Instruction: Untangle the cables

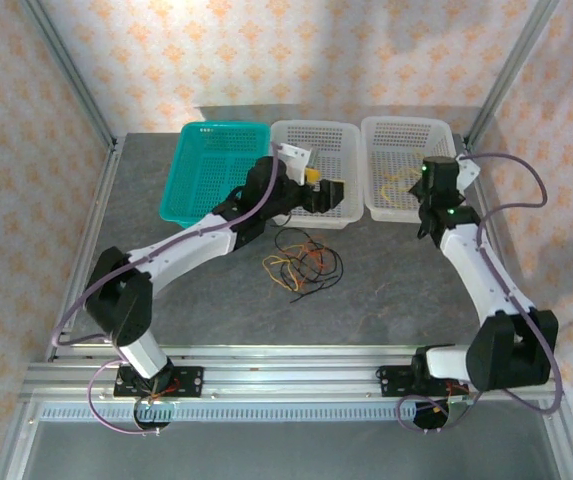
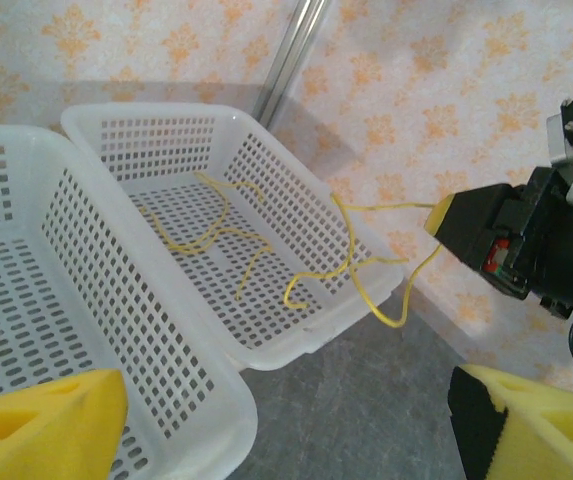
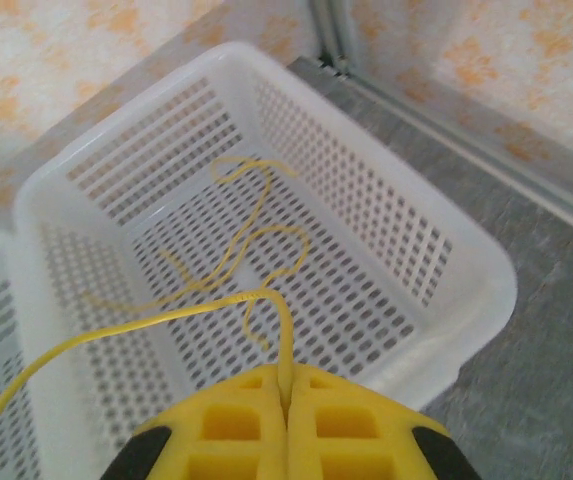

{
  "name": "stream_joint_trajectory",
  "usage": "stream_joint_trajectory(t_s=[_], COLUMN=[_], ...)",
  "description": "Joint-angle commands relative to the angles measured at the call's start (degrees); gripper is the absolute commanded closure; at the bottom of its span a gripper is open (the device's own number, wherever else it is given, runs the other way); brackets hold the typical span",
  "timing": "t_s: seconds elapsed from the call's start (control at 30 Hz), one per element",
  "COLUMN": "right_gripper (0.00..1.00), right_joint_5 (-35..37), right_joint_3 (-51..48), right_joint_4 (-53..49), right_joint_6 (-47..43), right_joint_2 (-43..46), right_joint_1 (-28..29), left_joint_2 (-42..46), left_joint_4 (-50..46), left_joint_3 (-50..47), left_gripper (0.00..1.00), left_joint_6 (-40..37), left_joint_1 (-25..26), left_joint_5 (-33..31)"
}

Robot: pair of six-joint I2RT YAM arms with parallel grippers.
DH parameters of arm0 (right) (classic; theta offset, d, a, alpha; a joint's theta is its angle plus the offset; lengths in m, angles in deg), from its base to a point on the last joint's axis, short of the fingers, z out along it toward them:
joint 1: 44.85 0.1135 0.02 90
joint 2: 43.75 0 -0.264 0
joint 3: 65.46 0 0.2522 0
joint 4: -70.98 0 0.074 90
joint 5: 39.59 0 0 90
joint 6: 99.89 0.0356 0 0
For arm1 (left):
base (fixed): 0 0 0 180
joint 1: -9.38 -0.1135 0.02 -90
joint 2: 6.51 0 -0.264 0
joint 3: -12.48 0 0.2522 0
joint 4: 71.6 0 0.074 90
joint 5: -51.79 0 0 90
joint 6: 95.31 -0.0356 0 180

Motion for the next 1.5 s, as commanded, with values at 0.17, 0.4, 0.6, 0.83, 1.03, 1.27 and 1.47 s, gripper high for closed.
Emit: stream_joint_trajectory(t_s=[0.17,0.4,0.6,0.83,1.03,1.27,1.47], right_gripper=[1.00,1.00,1.00,0.86,0.65,0.39,0.37], right_joint_5=[-0.2,-1.6,-1.6,-7.2,-6.8,-6.0,-5.7], right_joint_3=[7.4,17.6,26.4,30.7,28.0,23.9,17.2], right_joint_4=[6.4,4.4,1.3,0.1,1.9,3.6,7.1], right_joint_6=[0.4,-0.2,-0.1,-0.5,-0.7,-1.2,-1.6], right_joint_2=[-11.0,-25.1,-35.6,-40.6,-38.3,-32.8,-23.8], right_joint_1=[-6.2,-7.1,-7.2,-7.4,-7.4,-7.3,-5.6], left_joint_2=[-11.0,-18.2,-21.7,-24.1,-23.6,-20.5,-13.3], left_joint_4=[-2.8,-4.8,-7.6,-10.4,-10.0,-8.6,-1.2], left_joint_3=[13.8,21.8,25.9,28.8,27.3,24.5,14.7], left_gripper=[0.15,0.14,0.14,0.14,0.14,0.15,0.15], left_joint_6=[2.8,3.4,3.4,3.4,4.0,4.7,7.1], left_joint_1=[0.8,1.3,1.7,2.2,2.6,2.7,2.8], left_joint_5=[-3.2,-2.6,-3.5,-4.9,-4.9,-5.1,-4.3])
